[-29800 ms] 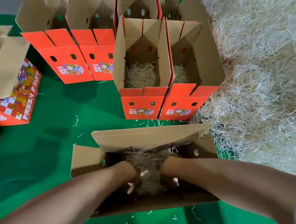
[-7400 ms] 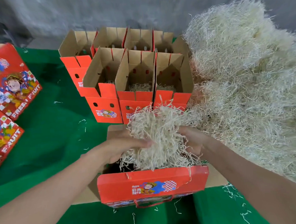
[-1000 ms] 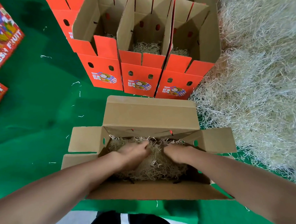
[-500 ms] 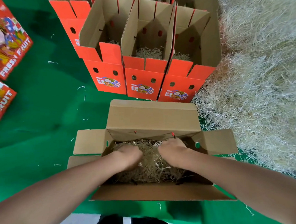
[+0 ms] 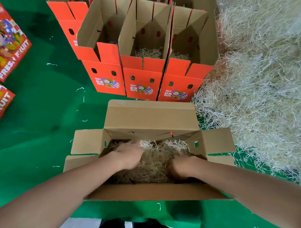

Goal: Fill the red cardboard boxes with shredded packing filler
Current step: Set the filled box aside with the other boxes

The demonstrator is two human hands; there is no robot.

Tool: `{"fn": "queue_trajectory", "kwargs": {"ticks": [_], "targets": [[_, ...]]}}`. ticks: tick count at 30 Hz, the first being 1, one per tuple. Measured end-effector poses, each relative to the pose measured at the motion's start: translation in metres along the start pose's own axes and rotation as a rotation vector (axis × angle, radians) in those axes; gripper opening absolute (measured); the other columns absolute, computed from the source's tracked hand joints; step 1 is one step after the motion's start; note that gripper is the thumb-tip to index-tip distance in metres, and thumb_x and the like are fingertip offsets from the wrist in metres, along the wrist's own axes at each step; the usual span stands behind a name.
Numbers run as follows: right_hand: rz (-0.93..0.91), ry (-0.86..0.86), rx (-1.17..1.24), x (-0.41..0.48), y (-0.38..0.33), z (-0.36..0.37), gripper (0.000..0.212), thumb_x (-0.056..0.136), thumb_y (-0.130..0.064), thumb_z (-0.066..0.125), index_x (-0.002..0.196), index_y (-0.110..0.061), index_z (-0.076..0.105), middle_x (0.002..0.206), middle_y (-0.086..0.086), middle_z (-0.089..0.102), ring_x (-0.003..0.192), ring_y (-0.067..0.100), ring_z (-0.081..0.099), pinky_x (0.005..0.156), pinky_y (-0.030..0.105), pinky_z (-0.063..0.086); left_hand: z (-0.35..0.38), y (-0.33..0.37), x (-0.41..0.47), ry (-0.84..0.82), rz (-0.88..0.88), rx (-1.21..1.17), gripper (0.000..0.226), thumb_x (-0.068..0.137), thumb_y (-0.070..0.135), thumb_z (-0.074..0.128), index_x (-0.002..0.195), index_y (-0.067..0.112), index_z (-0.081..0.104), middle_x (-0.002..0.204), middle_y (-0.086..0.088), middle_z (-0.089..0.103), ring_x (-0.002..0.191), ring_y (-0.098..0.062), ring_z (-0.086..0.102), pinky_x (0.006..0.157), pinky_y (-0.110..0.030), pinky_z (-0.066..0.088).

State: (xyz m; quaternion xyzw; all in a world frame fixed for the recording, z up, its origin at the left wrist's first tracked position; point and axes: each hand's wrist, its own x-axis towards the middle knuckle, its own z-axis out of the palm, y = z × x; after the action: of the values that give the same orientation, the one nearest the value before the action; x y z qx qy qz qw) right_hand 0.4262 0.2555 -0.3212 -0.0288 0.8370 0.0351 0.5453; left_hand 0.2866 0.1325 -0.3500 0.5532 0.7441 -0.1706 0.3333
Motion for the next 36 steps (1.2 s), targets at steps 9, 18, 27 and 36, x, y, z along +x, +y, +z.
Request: {"fn": "queue_trajectory", "kwargs": {"ticks": [9,18,27,36], "targets": [[0.032,1.308,0.17,-0.042,0.015,-0.024,0.022,0.075,-0.011,0.068,0.096,-0.008,0.063,0.095,0.011,0.061,0.081,0.027,0.06,0.064,0.038,0.053,-0.027,-0.01,-0.024,0.22,0.0,-0.198,0.02,0.092,0.03,0.049,0.09,0.016,0.063,0.095,-0.003,0.059,0.093,-0.024,0.058,0.077,-0.031,0.046],[0.213,0.87,0.422,-0.018,0.035,-0.051,0.037,0.096,-0.028,0.044,0.131,-0.017,0.039,0.097,0.009,0.061,0.086,0.026,0.061,0.071,0.035,0.052,-0.052,-0.018,-0.067,0.217,0.155,-0.35,0.029,0.088,0.03,0.057,0.068,0.012,0.066,0.063,0.0,0.066,0.054,-0.01,0.055,0.055,-0.023,0.04],[0.222,0.884,0.651,-0.004,-0.004,-0.126,0.023,0.094,-0.012,0.039,0.107,-0.008,0.057,0.11,0.014,0.062,0.098,0.031,0.06,0.082,0.035,0.048,-0.087,-0.093,-0.144,0.376,-0.289,-0.344,0.025,0.088,0.032,0.053,0.068,0.021,0.064,0.075,0.002,0.063,0.075,-0.016,0.057,0.075,-0.029,0.045],[0.377,0.62,1.565,-0.004,0.034,-0.114,0.059,0.089,-0.045,0.056,0.126,-0.001,0.047,0.117,0.012,0.055,0.099,0.028,0.055,0.084,0.038,0.047,-0.041,-0.088,-0.154,1.172,-0.76,-0.632,0.063,0.076,0.013,0.067,0.134,0.017,0.043,0.153,-0.013,0.013,0.143,-0.03,0.0,0.111,-0.056,0.003]]}}
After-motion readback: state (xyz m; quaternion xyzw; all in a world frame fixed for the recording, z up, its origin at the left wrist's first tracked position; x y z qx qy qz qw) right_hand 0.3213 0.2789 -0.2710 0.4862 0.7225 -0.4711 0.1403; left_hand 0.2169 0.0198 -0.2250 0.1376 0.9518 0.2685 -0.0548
